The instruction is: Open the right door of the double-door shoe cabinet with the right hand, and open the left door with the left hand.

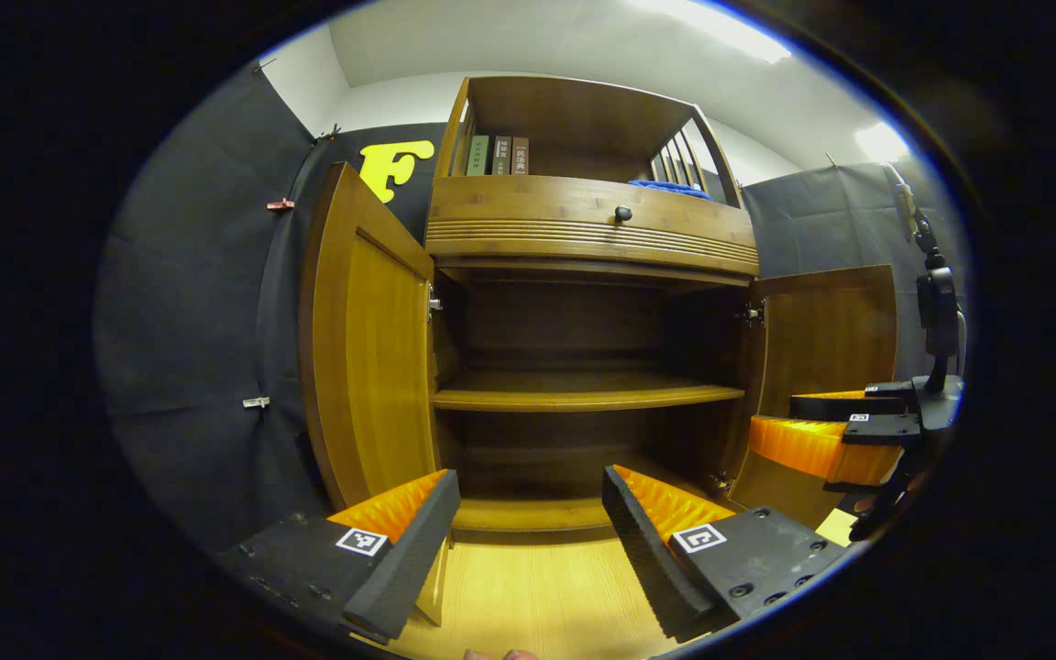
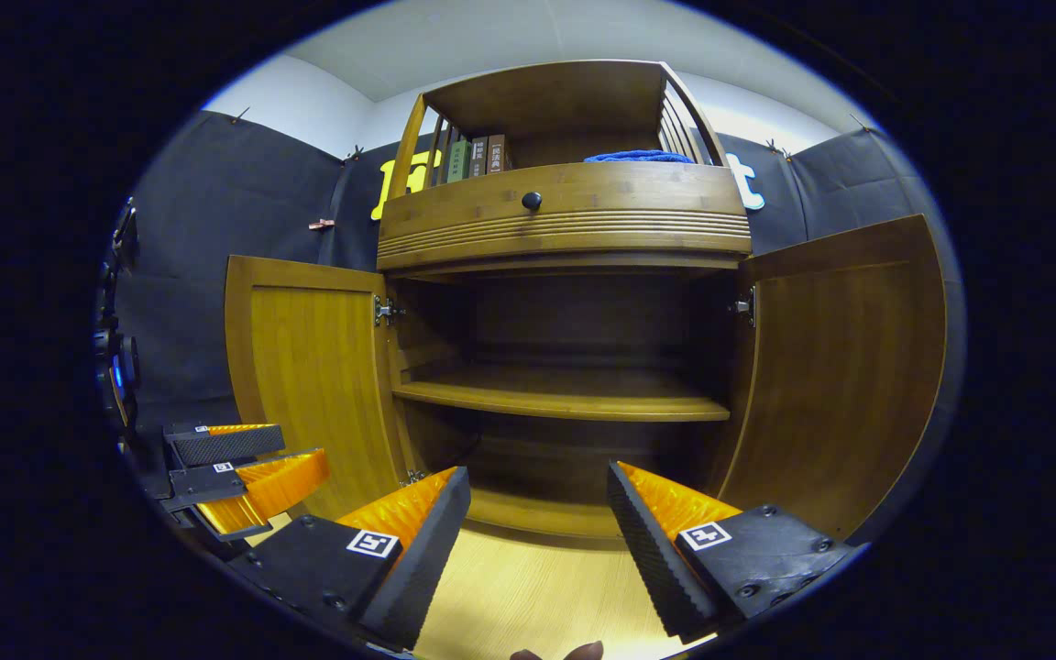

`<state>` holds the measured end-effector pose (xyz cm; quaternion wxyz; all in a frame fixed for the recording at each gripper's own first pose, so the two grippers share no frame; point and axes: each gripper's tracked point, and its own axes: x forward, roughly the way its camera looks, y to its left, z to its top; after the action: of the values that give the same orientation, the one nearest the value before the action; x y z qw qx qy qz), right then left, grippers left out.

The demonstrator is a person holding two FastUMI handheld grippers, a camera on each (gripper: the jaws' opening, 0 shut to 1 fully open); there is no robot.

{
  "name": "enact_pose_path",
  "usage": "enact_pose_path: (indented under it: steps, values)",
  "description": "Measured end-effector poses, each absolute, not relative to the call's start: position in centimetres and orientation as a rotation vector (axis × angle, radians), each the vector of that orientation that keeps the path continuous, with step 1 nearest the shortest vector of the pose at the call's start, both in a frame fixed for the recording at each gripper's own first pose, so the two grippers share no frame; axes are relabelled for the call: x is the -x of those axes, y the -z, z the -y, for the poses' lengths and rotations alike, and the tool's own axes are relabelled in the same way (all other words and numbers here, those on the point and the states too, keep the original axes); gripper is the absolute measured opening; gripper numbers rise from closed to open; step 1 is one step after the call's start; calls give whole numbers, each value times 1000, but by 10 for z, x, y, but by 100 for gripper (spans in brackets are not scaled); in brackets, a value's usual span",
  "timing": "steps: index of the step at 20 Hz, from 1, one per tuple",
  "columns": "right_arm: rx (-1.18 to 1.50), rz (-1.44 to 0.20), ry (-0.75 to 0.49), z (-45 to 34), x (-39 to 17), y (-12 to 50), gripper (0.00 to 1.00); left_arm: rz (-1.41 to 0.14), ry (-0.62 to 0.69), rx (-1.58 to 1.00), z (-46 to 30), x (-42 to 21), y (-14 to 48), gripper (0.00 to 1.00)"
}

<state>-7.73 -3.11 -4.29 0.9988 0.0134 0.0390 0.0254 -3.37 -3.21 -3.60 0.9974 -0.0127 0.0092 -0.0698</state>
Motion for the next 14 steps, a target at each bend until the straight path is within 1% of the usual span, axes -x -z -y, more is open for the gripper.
enact_pose_path:
  steps: [1,8,9,10,11,14]
  values:
    - [-26,-79,-49,32,78,43,87,-18,142,24,34,34,36,99]
    - [-22,-77,-48,34,86,42,87,-12,149,18,42,40,33,99]
    - [-23,-77,-49,34,86,41,95,-13,149,17,43,41,33,99]
    - [-27,-76,-51,33,86,41,95,-13,148,19,43,42,33,97]
    - [-29,-76,-51,33,87,41,95,-14,149,24,43,42,34,99]
    - [-28,-80,-55,32,90,43,95,-16,149,29,44,45,34,97]
